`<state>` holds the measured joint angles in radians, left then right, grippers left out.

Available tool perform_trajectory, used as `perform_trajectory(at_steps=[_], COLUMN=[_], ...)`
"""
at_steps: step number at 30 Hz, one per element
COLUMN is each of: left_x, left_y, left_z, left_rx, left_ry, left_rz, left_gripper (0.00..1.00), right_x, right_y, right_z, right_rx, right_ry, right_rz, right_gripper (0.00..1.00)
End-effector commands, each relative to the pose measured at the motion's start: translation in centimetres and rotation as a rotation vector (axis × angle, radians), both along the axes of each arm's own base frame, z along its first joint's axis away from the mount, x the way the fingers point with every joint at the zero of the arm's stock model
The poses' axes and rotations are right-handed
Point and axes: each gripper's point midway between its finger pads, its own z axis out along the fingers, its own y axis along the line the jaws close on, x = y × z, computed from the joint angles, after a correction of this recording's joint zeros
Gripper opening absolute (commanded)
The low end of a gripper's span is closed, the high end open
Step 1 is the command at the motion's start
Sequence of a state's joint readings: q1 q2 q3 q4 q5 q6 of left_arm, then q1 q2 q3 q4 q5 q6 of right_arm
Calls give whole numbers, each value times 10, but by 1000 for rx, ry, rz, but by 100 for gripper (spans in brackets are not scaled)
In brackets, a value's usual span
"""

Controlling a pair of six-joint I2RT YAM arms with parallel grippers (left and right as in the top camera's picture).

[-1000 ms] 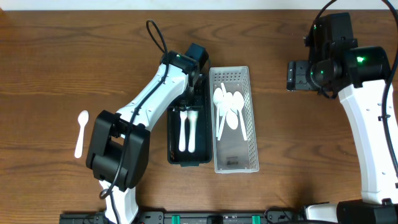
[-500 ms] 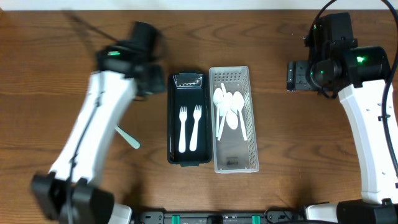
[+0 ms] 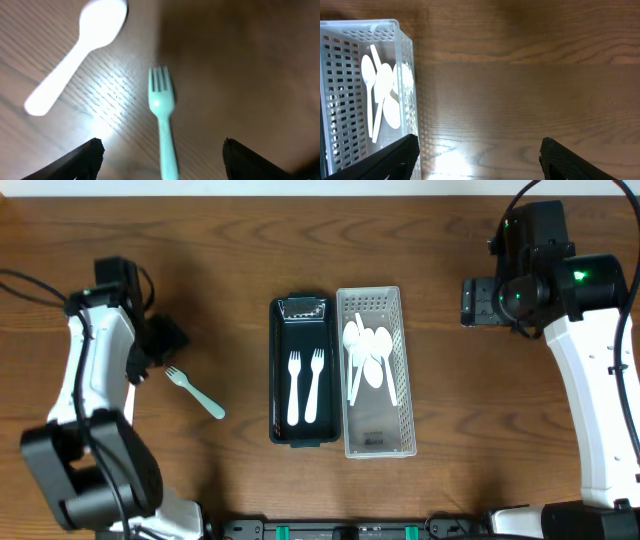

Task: Pack container
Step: 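Move the left gripper back and grasp the mint-green fork, then place the mint-green fork into the dark tray and release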

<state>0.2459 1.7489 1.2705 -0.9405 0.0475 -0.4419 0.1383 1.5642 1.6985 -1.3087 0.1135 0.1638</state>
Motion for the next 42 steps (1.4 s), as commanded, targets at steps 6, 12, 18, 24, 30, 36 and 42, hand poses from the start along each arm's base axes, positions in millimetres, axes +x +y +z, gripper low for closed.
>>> perform_trajectory(at_steps=[6,12,18,24,30,36,42], left_x=[-6,-6,-10,-10,-11,-11,-6], left_y=[-11,-14,-16,-16,-16,-16,-15], left_z=[-54,-82,-98,-98,-98,-98,-92], left_rx=[-74,-108,-123,-123,-124,-123,-118], left_ry=[88,134,172,174,176,177,157], left_rz=[-1,-3,-1,0,0,0,-2], left_gripper=[81,82,82,75,42,25,15], right_x=[0,-1,-2,-2,-2,-2,-2], right_y=[-4,-5,-5,-5,-5,-5,-5], right_z=[-5,-5,-5,-5,-5,-5,-5], right_rx=[-18,-19,-19,-20,-20,-20,-20], right_ry=[16,22,24,25,25,25,25], right_rz=[3,3,4,3,3,3,4], right_gripper=[81,81,81,81,81,81,81])
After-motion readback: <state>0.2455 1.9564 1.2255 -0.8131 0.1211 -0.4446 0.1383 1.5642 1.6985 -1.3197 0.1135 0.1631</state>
